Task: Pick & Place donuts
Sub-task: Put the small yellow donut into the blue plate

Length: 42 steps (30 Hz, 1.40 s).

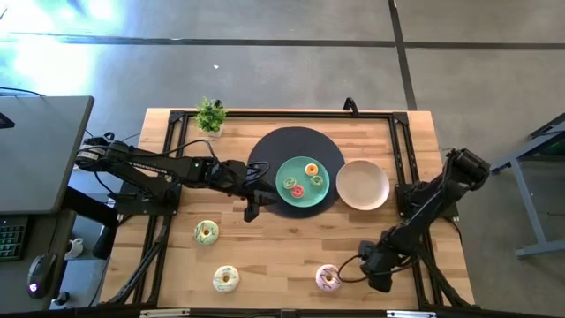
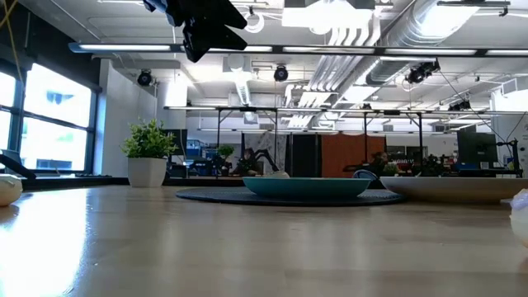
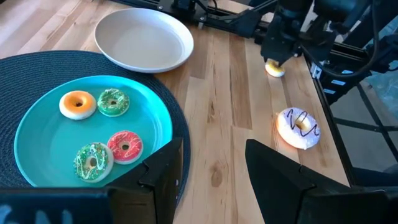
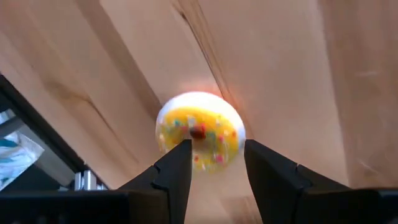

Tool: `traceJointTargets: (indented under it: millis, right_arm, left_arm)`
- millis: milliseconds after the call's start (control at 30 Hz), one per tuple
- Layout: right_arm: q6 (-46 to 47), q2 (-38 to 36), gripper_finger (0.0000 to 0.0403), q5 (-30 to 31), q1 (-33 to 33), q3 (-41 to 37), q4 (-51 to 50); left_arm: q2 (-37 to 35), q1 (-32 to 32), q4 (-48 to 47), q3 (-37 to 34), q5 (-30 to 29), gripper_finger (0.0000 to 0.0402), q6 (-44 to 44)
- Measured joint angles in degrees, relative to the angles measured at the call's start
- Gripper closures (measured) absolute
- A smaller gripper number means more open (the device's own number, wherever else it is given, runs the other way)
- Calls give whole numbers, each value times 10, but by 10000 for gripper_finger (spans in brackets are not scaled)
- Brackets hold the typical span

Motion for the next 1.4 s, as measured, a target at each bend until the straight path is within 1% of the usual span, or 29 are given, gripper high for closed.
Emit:
traceJointTargets:
  millis: [133, 200, 267, 333, 400, 467, 533, 600, 633, 733, 767, 833, 867, 900, 933, 967, 1100, 1133, 1233, 1300, 1400]
  right_arm:
    - [1, -1, 258, 27, 11, -36, 87]
    - [-2, -3, 261, 29, 11, -44, 98]
    - [-16, -2, 274, 25, 8, -45, 97]
    - [-51, 0, 299, 24, 6, -34, 92]
    - [-86, 2, 334, 39, 0, -12, 86]
    - [-125, -2, 373, 69, -14, 14, 74]
    - [-192, -2, 391, 113, -32, 41, 73]
    - [-281, -2, 384, 186, -55, 69, 75]
    - [-325, -2, 376, 238, -69, 83, 77]
    - [-432, -2, 362, 442, -115, 114, 81]
    - [-455, -2, 362, 523, -132, 118, 90]
    - [-462, -2, 372, 685, -169, 120, 115]
    - [-461, -2, 378, 743, -189, 119, 123]
    - [-465, -2, 386, 769, -212, 118, 128]
    - [-472, -2, 391, 764, -236, 114, 140]
    - [-475, -2, 394, 732, -261, 109, 154]
    - [-475, 8, 385, 499, -361, 63, 232]
    - [-475, 13, 383, 459, -379, 50, 254]
    - [-475, 28, 382, 402, -420, 20, 287]
    - [-477, 30, 384, 376, -440, 10, 284]
    - [-501, 30, 381, 368, -458, -2, 283]
  left_arm:
    - [0, 0, 0, 0, 0, 228, 0]
    - [0, 0, 0, 0, -1, 228, 0]
    - [0, 0, 0, 0, -4, 228, 0]
    - [0, 0, 0, 0, -4, 228, 0]
    - [0, 0, 1, 0, -6, 228, 0]
    - [0, 0, 1, 0, -6, 228, 1]
    - [0, 0, 0, 0, -6, 228, 1]
    - [0, 1, 2, 0, -6, 228, 1]
    - [0, 1, 2, 0, -6, 228, 2]
    - [0, 1, 2, 0, -15, 228, 2]
    - [0, 1, 2, 0, -17, 228, 2]
    - [0, 1, 2, 0, -16, 228, 2]
    - [0, 1, 2, 0, -15, 228, 2]
    - [0, 1, 2, 0, -14, 228, 2]
    - [0, 1, 1, 0, -14, 228, 2]
    - [0, 1, 0, 0, -14, 228, 2]
    - [0, 1, -4, 0, -14, 228, 2]
    - [0, 1, -7, 0, -14, 228, 2]
    - [0, 1, -16, 0, -14, 228, 2]
    - [0, 1, -16, 0, -13, 228, 2]
    - [0, 1, -15, 0, -10, 228, 4]
